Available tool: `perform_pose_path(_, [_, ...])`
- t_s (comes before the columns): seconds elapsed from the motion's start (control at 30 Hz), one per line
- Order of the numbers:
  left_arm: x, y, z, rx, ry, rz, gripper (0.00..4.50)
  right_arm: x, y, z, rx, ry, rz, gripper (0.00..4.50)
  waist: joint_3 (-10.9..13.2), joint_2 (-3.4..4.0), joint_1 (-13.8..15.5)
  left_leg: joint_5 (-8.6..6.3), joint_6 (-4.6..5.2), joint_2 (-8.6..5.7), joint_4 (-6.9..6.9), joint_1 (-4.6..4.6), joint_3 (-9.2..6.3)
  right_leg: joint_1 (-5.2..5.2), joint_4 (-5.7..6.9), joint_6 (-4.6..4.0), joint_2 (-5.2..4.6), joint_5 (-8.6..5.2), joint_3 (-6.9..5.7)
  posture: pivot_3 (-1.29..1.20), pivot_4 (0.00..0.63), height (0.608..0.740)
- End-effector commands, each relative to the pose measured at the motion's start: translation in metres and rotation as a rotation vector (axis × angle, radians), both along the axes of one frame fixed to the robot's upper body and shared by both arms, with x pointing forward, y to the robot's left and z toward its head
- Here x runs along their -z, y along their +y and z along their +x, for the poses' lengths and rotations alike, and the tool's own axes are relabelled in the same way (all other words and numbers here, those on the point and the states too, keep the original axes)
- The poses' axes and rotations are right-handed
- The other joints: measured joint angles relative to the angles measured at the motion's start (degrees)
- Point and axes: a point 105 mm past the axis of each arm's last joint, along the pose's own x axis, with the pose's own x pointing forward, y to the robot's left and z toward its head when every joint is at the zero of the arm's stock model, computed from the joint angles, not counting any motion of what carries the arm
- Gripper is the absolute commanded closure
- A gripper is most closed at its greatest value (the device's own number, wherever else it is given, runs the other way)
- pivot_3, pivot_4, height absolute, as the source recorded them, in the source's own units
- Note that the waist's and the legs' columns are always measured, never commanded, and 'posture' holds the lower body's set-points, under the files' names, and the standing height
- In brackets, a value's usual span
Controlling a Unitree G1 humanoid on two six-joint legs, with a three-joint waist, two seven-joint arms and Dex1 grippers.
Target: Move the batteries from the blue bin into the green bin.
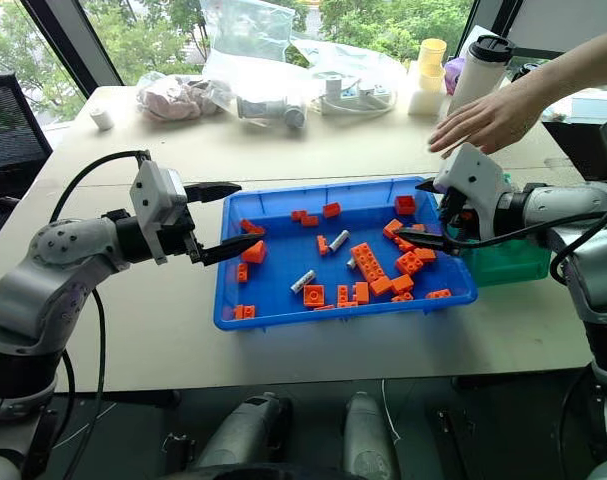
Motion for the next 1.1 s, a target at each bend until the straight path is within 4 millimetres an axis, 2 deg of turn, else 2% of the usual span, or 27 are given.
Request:
perform_pose_path(0.03, [-0.011, 0.002, -0.004, 0.005, -0.036, -0.016, 0.0, -0.011, 0.01, -0.004, -0.048, -0.043, 0.0, 0.03, 0.0, 0.0, 0.0, 0.0, 0.0, 0.0, 0.0, 0.0, 0.0, 0.0, 0.0, 0.0, 0.0, 0.0, 0.0, 0.0, 0.15, 0.74])
perform_pose_path(0.2, [-0.01, -0.002, -0.005, 0.01, -0.034, -0.024, 0.0, -0.005, 0.024, -0.01, -0.108, -0.02, 0.001, 0.03, 0.0, 0.0, 0.0, 0.0, 0.0, 0.0, 0.0, 0.0, 0.0, 0.0, 0.0, 0.0, 0.0, 0.0, 0.0, 0.0, 0.15, 0.74])
perform_pose_path(0.57, [-0.011, 0.002, -0.007, -0.009, -0.039, -0.016, 0.0, -0.001, 0.027, -0.01, -0.125, -0.009, -0.001, 0.03, 0.0, 0.0, 0.0, 0.0, 0.0, 0.0, 0.0, 0.0, -0.01, 0.0, 0.0, 0.0, 0.0, 0.0, 0.0, 0.0, 0.15, 0.74])
perform_pose_path(0.83, [-0.01, 0.003, -0.006, -0.009, -0.037, -0.012, 0.0, 0.002, 0.039, -0.013, -0.18, -0.004, -0.001, 0.03, 0.0, 0.0, 0.0, 0.0, 0.0, 0.0, 0.0, 0.0, -0.01, 0.0, 0.0, 0.0, 0.0, 0.0, 0.0, 0.0, 0.15, 0.74])
perform_pose_path(1.1, [-0.01, 0.002, -0.004, -0.006, -0.038, -0.013, 0.0, 0.02, 0.084, -0.006, -0.334, 0.027, 0.002, 0.03, 0.0, -0.01, -0.3, 0.02, -0.04, 0.02, -0.02, 0.01, -0.03, -0.01, 0.01, 0.0, 0.03, 0.0, -0.01, 0.0, 0.15, 0.74])
